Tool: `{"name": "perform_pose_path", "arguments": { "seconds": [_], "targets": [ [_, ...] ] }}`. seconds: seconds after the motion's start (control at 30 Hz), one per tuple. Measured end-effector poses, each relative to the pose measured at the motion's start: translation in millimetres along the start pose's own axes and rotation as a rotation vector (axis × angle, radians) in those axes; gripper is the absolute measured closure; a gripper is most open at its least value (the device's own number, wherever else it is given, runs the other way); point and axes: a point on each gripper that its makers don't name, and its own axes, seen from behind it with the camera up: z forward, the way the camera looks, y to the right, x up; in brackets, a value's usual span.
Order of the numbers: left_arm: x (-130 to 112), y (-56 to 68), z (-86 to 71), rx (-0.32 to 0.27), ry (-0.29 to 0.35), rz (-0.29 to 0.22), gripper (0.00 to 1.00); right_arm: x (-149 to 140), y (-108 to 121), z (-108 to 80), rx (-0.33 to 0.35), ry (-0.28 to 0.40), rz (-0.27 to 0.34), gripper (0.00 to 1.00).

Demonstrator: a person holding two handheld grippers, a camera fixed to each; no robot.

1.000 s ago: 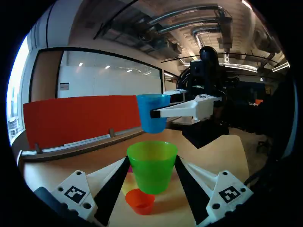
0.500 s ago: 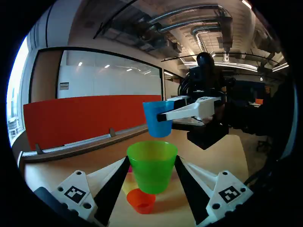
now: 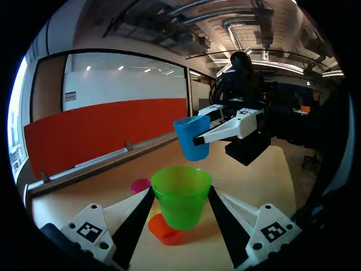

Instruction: Pour water

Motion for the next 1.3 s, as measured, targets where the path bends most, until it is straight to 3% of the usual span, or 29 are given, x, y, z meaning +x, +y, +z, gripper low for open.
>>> {"name": "perform_pose_path", "arguments": {
  "seconds": [0.6, 0.97, 1.3],
  "targets": [
    [-38.0, 17.1, 13.3, -0.078, -0.172, 0.051, 0.15, -57.0, -8.0, -8.3, 0.063, -0.111, -0.029, 0.12],
    [-58.8, 25.0, 11.6, -0.115, -0.256, 0.074, 0.15, -85.6, -14.0, -8.4, 0.110, -0.179, -0.022, 0.12],
    [-74.8, 39.4, 9.8, -0.170, -0.307, 0.076, 0.15, -109.1, -19.1, -4.9, 0.149, -0.252, -0.039, 0.11]
  ]
}}
